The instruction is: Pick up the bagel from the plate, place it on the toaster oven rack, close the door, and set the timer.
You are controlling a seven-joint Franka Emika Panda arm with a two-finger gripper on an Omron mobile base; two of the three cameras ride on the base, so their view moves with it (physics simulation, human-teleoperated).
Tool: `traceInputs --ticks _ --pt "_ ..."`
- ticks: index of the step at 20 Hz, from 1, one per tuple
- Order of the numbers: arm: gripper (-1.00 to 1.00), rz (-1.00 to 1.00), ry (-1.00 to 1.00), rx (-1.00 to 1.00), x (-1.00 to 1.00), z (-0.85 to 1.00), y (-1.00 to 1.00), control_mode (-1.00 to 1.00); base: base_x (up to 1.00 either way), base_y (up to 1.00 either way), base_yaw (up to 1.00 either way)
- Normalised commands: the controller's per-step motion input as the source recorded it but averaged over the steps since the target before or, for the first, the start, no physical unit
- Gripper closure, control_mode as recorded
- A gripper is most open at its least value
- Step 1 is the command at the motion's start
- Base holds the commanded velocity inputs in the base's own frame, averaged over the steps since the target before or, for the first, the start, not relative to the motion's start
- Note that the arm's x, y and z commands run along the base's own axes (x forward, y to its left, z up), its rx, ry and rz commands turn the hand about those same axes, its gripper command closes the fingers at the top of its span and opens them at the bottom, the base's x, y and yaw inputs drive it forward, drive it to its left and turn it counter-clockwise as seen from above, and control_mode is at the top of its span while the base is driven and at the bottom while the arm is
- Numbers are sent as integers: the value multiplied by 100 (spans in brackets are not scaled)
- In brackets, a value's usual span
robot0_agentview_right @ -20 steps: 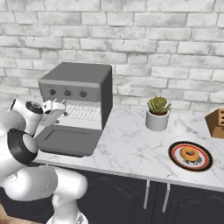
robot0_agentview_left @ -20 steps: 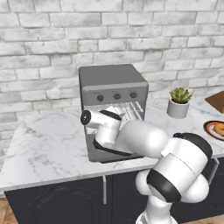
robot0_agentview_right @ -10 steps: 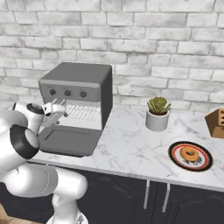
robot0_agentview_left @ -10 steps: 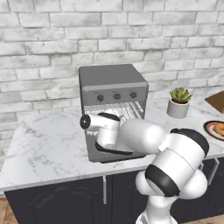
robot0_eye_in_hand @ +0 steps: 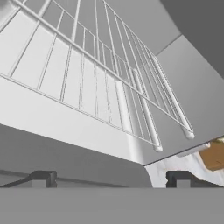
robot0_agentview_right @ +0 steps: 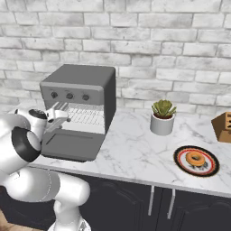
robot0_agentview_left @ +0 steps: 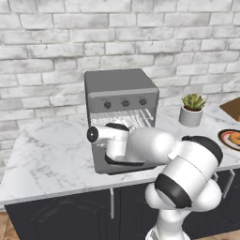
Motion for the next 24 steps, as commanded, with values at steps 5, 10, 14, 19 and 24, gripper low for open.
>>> traceInputs --ticks 5,10,14,19,24 --pt "-100 0 -2 1 16 0 0 -100 0 0 0" --pt "-100 0 0 0 16 -10 0 -100 0 0 0" --pt "-100 0 0 0 14 -14 0 -100 0 0 0" --pt "-100 0 0 0 13 -10 0 -100 0 0 0" --pt "-100 0 0 0 14 -6 0 -100 0 0 0"
